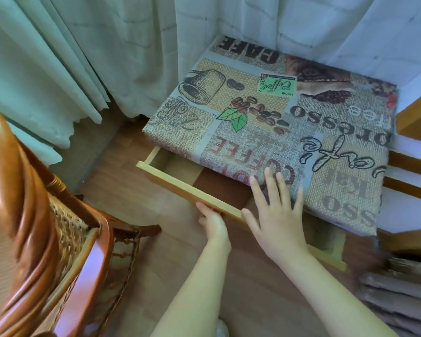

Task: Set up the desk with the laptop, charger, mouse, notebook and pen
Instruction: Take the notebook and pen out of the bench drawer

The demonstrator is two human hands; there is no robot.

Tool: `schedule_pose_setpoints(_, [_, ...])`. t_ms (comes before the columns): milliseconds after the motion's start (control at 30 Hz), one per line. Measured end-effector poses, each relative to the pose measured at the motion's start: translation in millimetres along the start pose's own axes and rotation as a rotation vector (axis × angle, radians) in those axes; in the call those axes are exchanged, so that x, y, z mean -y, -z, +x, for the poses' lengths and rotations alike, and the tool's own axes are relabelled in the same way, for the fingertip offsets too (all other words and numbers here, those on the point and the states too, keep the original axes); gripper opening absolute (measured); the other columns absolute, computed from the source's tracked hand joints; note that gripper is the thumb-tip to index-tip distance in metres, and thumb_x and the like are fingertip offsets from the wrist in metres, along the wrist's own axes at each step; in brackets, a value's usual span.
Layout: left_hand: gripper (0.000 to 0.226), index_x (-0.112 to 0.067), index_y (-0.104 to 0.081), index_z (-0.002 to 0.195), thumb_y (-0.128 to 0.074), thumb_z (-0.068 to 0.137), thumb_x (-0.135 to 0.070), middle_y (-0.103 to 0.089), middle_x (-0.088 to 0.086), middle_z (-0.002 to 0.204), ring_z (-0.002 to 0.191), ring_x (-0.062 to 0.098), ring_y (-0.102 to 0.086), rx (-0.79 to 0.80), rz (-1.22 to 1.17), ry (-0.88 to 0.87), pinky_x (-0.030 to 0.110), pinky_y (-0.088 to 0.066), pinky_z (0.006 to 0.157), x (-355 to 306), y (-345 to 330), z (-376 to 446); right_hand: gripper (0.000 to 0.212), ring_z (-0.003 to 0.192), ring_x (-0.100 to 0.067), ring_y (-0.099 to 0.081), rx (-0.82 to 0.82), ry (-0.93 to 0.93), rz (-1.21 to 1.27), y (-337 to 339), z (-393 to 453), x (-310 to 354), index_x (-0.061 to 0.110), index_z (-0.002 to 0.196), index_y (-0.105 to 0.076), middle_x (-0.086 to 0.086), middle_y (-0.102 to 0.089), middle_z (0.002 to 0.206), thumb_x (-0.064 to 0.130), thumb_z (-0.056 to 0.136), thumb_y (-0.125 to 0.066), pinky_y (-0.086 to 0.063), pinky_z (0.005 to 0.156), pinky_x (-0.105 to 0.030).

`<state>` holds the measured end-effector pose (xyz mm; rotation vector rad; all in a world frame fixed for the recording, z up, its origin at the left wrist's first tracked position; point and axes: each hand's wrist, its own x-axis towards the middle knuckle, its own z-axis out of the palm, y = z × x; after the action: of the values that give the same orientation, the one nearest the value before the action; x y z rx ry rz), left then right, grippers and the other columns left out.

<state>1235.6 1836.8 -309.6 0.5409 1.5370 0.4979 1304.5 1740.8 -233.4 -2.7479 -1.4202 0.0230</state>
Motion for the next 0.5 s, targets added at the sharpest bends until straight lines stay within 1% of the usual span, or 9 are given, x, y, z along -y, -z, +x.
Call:
schedule_pose_setpoints(33, [0.077,-0.014,-0.025,0.147,-0.025,0.091,-0.067,-0.033,0.011,0.151,0.131,0.029,-0.041,-0.082,0.065,-0.139,0.045,-0.033,0.108,-4.2,7.7,-4.0,0.062,0.143,-0.035,-0.021,-0.016,0.004,0.006,0.5,-5.0,2.6,0.018,0.143,-0.037,-0.015,-0.021,0.156,0.048,0.089,-0.035,-0.018,0.106,-0.068])
schedule_pose_setpoints(100, [0.069,-0.019,-0.028,0.146,-0.029,0.091,-0.06,-0.029,0.007,0.152,0.136,0.025,-0.034,-0.251,0.453,-0.695,0.045,-0.026,0.108,-23.7,31.7,-19.2,0.054,0.143,-0.034,-0.02,-0.025,0.018,0.003,-3.0,-16.8,6.0,0.017,0.134,-0.049,-0.015,-0.019,0.157,0.045,0.089,-0.041,-0.017,0.106,-0.067])
schedule_pose_setpoints(133, [0.063,-0.023,-0.031,0.145,-0.029,0.091,-0.056,-0.032,0.003,0.151,0.137,0.021,-0.032,-0.272,0.666,-0.998,0.046,-0.023,0.108,-33.5,43.9,-22.5,0.05,0.143,-0.034,-0.019,-0.015,0.031,0.01,-3.5,-21.5,8.5,0.017,0.131,-0.053,-0.015,-0.018,0.157,0.042,0.088,-0.046,-0.018,0.106,-0.066])
schedule_pose_setpoints(167, [0.057,-0.026,-0.035,0.144,-0.031,0.093,-0.052,-0.037,0.0,0.149,0.138,0.017,-0.032,-0.234,0.901,-1.22,0.046,-0.019,0.11,-43.3,53.3,-19.9,0.047,0.143,-0.034,-0.021,0.003,0.024,0.026,-4.8,-26.8,10.4,0.017,0.129,-0.054,-0.015,-0.018,0.157,0.039,0.087,-0.052,-0.022,0.105,-0.065])
schedule_pose_setpoints(233, [0.05,-0.03,-0.044,0.139,-0.036,0.094,-0.05,-0.056,-0.002,0.133,0.133,0.016,-0.042,-0.074,1.306,-1.533,0.047,-0.013,0.112,-52.9,61.9,-6.5,0.053,0.138,-0.035,-0.032,0.02,0.021,0.046,-8.3,-36.5,13.3,0.017,0.132,-0.052,-0.015,-0.016,0.157,0.036,0.083,-0.063,-0.035,0.101,-0.06])
schedule_pose_setpoints(267, [0.049,-0.03,-0.049,0.136,-0.037,0.094,-0.052,-0.064,-0.001,0.12,0.126,0.018,-0.051,-0.001,1.45,-1.632,0.049,-0.014,0.112,-53.6,64.9,-2.5,0.059,0.132,-0.035,-0.041,0.05,0.003,0.062,-9.5,-41.8,15.2,0.017,0.135,-0.049,-0.016,-0.016,0.157,0.035,0.081,-0.065,-0.04,0.098,-0.057])
schedule_pose_setpoints(333, [0.05,-0.029,-0.053,0.132,-0.037,0.093,-0.055,-0.066,-0.001,0.097,0.106,0.019,-0.061,0.057,1.58,-1.747,0.049,-0.021,0.11,-57.7,65.7,-0.8,0.068,0.115,-0.035,-0.055,0.089,-0.032,0.077,-13.0,-48.8,18.7,0.016,0.14,-0.043,-0.018,-0.02,0.156,0.035,0.079,-0.067,-0.046,0.091,-0.053])
schedule_pose_setpoints(400, [0.05,-0.03,-0.051,0.135,-0.036,0.093,-0.054,-0.064,-0.001,0.087,0.094,0.02,-0.063,0.063,1.61,-1.776,0.045,-0.024,0.107,-61.5,61.7,-0.4,0.069,0.103,-0.036,-0.059,0.067,-0.055,0.075,-15.8,-49.3,19.1,0.014,0.141,-0.041,-0.02,-0.03,0.151,0.035,0.08,-0.066,-0.048,0.086,-0.051])
schedule_pose_setpoints(500, [0.049,-0.029,-0.054,0.133,-0.035,0.094,-0.052,-0.062,0.001,0.079,0.082,0.022,-0.063,0.053,1.59,-1.838,0.04,-0.03,0.097,-64.7,58.2,0.5,0.059,0.092,-0.035,-0.063,0.032,-0.092,0.071,-14.2,-45.3,17.3,0.012,0.14,-0.042,-0.021,-0.04,0.145,0.032,0.087,-0.059,-0.05,0.077,-0.046])
